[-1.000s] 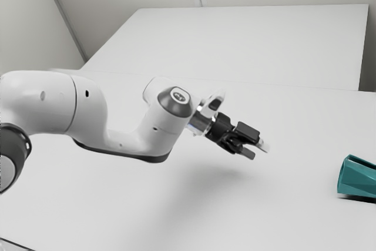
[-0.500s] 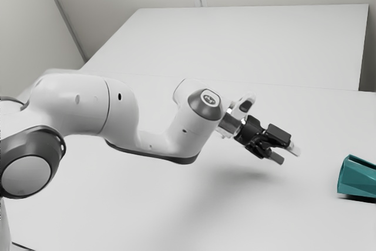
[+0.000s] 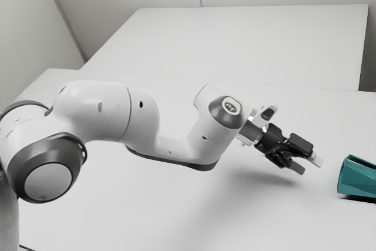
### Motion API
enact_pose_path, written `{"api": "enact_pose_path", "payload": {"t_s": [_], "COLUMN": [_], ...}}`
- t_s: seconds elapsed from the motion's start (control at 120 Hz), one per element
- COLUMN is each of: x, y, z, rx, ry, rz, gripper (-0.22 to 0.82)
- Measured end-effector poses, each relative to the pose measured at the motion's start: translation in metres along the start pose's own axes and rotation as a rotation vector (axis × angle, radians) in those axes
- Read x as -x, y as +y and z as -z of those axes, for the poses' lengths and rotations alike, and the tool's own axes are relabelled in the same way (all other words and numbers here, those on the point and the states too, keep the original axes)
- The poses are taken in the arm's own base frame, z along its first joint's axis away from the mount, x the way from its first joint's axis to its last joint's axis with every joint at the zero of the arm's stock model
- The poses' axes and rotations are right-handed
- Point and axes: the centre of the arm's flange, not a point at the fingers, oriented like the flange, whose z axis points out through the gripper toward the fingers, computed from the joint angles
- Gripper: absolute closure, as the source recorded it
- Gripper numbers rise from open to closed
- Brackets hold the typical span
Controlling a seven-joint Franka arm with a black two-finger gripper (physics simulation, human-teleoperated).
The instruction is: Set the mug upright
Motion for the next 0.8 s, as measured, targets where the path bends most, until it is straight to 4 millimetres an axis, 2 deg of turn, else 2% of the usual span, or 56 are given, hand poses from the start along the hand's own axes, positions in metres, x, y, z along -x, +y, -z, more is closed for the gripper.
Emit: {"api": "enact_pose_path", "payload": {"t_s": [0.433,0.658,0.8], "x": [-0.014,-0.018,-0.023], "y": [0.013,0.007,0.010], "z": [-0.039,-0.056,-0.067], "rx": [0.088,0.117,0.130], "ry": [0.017,0.026,0.029], "rz": [-0.027,-0.041,-0.072], "gripper": [0.03,0.03,0.03]}}
